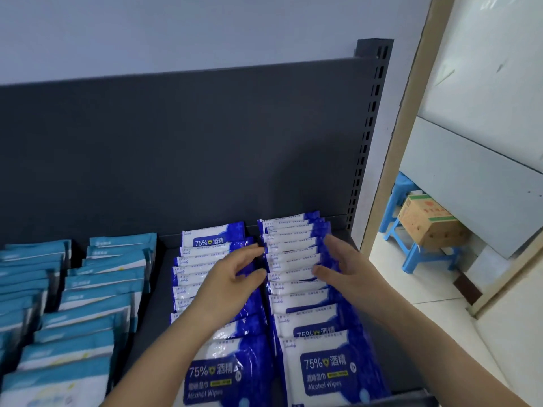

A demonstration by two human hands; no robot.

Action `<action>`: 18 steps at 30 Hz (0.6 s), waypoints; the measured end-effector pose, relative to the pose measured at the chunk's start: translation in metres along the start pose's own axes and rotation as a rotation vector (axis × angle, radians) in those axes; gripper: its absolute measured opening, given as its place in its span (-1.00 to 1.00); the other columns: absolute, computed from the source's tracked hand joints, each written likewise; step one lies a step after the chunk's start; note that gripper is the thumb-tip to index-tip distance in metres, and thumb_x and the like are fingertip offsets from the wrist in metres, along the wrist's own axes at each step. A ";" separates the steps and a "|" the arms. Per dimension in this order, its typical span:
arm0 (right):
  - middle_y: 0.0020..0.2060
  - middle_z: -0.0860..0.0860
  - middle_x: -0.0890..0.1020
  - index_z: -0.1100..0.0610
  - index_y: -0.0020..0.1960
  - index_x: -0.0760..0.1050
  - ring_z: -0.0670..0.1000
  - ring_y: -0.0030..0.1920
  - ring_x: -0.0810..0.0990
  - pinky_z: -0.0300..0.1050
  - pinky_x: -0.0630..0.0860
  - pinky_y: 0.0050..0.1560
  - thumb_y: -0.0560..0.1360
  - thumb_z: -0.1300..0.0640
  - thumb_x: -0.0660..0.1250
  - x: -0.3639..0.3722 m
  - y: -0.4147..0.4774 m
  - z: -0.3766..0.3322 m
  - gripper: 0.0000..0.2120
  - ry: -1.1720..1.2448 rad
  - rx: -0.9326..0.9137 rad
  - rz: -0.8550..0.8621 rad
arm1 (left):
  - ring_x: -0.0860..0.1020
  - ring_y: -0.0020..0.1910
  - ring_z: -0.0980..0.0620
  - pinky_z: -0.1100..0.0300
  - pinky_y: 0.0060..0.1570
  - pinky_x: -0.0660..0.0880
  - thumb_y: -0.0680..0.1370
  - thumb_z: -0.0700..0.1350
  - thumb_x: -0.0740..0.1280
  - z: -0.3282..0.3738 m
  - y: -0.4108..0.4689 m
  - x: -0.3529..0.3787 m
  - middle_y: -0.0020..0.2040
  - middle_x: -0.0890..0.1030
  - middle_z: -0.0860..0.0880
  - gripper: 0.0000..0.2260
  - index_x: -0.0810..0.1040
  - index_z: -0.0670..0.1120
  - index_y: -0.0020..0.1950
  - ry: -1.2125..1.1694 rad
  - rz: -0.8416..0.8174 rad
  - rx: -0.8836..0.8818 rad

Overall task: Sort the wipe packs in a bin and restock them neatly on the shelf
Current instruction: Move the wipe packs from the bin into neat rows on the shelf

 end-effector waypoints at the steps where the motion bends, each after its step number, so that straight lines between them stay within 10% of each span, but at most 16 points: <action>1: 0.29 -0.20 0.46 -0.14 0.43 0.20 -0.20 0.12 0.53 -0.31 0.53 -0.06 0.50 0.04 0.34 0.008 -0.007 -0.002 -0.44 -0.050 -0.008 -0.013 | 0.41 0.17 0.45 0.40 0.27 0.33 0.54 -0.23 0.35 -0.005 -0.013 -0.008 0.21 0.46 0.30 -0.68 0.50 0.20 0.11 0.057 0.039 0.018; 7: 0.47 -0.11 0.21 -0.05 0.53 -0.01 -0.07 0.44 0.22 -0.31 0.29 0.19 0.50 0.00 0.35 0.072 -0.038 -0.007 -0.26 -0.017 -0.064 -0.158 | 0.34 0.37 0.08 0.03 0.38 0.31 0.42 -0.10 0.48 -0.045 -0.078 -0.041 0.40 0.31 0.11 -0.34 0.26 0.09 0.44 0.257 0.180 -0.194; 11: 0.17 -0.21 0.39 0.02 0.42 0.14 -0.10 0.20 0.41 -0.21 0.42 0.18 0.49 0.11 0.36 0.106 -0.047 -0.010 -0.40 -0.011 -0.013 -0.251 | 0.37 0.04 0.49 0.61 0.02 0.31 0.35 -0.18 0.55 -0.052 -0.099 -0.038 0.14 0.34 0.36 -0.22 0.14 0.19 0.35 0.225 0.105 -0.256; 14: 0.14 -0.14 0.41 0.00 0.29 0.21 -0.11 0.14 0.45 -0.18 0.52 0.09 0.43 0.14 0.42 0.127 -0.050 -0.006 -0.46 -0.062 0.005 -0.211 | 0.43 -0.11 0.47 0.62 -0.30 0.33 0.38 -0.28 0.52 -0.059 -0.102 -0.036 -0.04 0.39 0.37 -0.31 0.19 0.19 0.24 0.165 0.104 -0.285; 18: 0.26 -0.05 0.43 0.03 0.42 0.10 -0.07 0.15 0.50 -0.16 0.59 -0.02 0.38 0.09 0.47 0.147 -0.045 -0.002 -0.24 -0.039 0.082 -0.120 | 0.45 -0.11 0.51 0.56 -0.21 0.42 0.43 -0.31 0.46 -0.070 -0.102 -0.040 0.04 0.42 0.37 -0.18 0.03 0.15 0.46 -0.070 0.101 -0.265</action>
Point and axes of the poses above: each hand's wrist, its own y-axis towards the middle knuckle, its own x-axis out of the palm, z = x × y, the point moved 1 cm from there along y, towards the middle knuckle
